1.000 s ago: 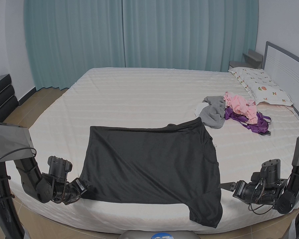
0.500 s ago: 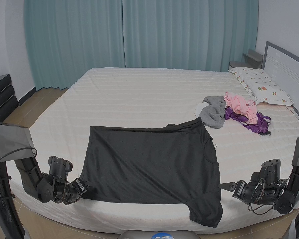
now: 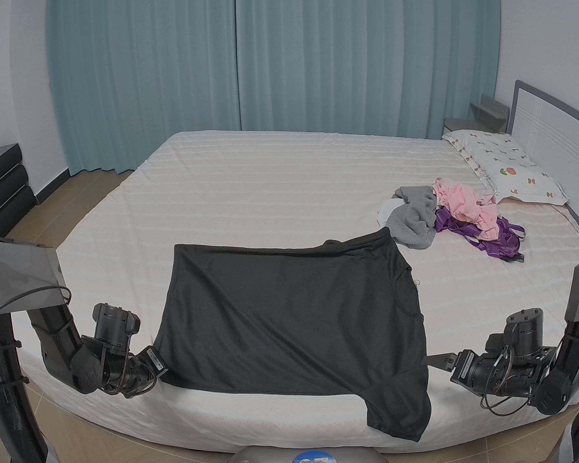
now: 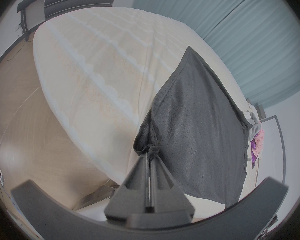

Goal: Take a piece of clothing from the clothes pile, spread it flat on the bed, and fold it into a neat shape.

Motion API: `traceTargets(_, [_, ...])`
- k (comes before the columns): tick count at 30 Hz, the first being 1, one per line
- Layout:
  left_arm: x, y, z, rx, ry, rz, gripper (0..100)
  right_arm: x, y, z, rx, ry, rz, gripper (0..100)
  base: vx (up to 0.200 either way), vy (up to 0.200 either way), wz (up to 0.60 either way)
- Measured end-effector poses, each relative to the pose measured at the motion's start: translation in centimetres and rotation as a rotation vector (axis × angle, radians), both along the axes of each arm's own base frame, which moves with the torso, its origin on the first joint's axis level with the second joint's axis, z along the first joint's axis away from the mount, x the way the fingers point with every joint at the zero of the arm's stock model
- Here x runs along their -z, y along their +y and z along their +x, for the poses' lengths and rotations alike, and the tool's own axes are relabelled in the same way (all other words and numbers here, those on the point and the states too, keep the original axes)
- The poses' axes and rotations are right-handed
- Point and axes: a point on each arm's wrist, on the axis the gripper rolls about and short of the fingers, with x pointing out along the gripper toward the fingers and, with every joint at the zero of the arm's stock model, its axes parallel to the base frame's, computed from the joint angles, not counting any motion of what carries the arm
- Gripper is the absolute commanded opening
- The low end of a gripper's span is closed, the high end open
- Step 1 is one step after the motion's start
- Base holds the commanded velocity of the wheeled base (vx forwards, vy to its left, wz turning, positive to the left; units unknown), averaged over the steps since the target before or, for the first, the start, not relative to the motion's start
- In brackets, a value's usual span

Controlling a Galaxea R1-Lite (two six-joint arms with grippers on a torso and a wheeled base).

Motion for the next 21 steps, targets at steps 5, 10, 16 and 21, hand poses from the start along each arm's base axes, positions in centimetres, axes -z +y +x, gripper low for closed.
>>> traceTargets(5, [-0.3, 0.1, -0.5, 0.025, 0.011, 0.024, 0, 0.0, 0.0, 0.0, 0.0, 0.001, -0.001, 100, 0.0, 0.0, 0.0])
traceTargets(10, [-0.6, 0.5, -1.4, 0.061, 0.053, 0.074, 0, 0.3, 0.0, 0.0, 0.002, 0.01, -0.007, 100, 0.0, 0.0, 0.0])
traceTargets(16, [-1.1, 0.9, -2.3, 0.111, 0.11, 0.121, 0, 0.7, 0.0, 0.3, 0.001, 0.013, -0.013, 100, 0.0, 0.0, 0.0])
traceTargets(21, [-1.6, 1.3, -2.4, 0.119, 0.096, 0.137, 0, 0.9, 0.1, 0.6, 0.001, -0.012, -0.006, 100, 0.0, 0.0, 0.0])
